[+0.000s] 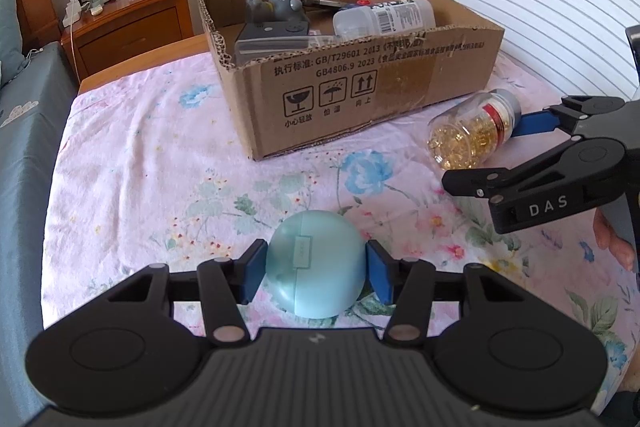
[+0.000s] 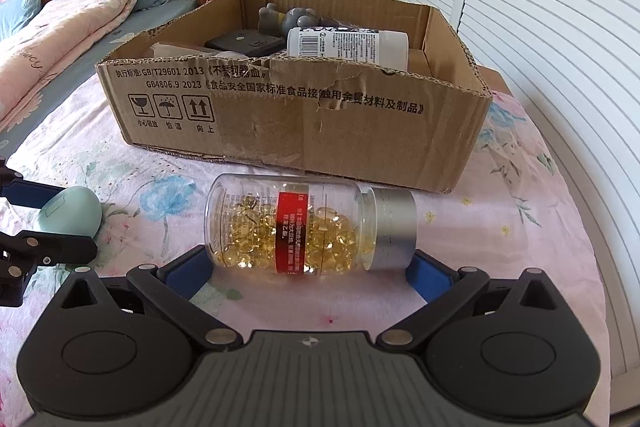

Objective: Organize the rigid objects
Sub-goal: 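Close the right gripper around the clear capsule jar, then carry the mint case and capsule jar into the box, opening both grippers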

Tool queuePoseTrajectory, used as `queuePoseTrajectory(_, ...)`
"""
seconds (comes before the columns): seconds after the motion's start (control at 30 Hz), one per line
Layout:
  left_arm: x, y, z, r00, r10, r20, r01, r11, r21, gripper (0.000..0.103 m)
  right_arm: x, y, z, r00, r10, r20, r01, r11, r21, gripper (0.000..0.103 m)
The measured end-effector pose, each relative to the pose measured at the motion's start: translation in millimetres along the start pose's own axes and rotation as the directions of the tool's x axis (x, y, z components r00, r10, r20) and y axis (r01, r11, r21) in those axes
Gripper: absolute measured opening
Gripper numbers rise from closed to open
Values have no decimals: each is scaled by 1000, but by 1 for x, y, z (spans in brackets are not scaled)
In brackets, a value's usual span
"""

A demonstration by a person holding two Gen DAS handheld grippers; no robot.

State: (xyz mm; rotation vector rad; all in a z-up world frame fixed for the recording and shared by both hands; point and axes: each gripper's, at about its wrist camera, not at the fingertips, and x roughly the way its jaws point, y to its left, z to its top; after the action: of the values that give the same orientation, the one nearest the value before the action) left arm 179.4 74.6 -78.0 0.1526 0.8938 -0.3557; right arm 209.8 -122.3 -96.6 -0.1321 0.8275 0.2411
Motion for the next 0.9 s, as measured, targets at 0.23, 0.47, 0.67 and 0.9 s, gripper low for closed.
queuePoseTrajectory(0.23,1,0,0,1000,-1,8,1,1000,-4,53,7,-1,10,1000,-7,-23,8,1000,10,103)
queuePoseTrajectory(0.47,3,3,-2,1000,18,1,-18,1000,-20,76,6,3,19,998,-28,-53,30,999,26,103)
queuePoseTrajectory(0.67,3,6,-3,1000,9,12,-9,1000,-25,75,-1,5,23,999,-28,-37,30,999,39,103)
queuePoseTrajectory(0.9,2,2,-1,1000,-7,5,7,1000,-3,69,-5,8,25,997,-63,-43,64,998,27,99)
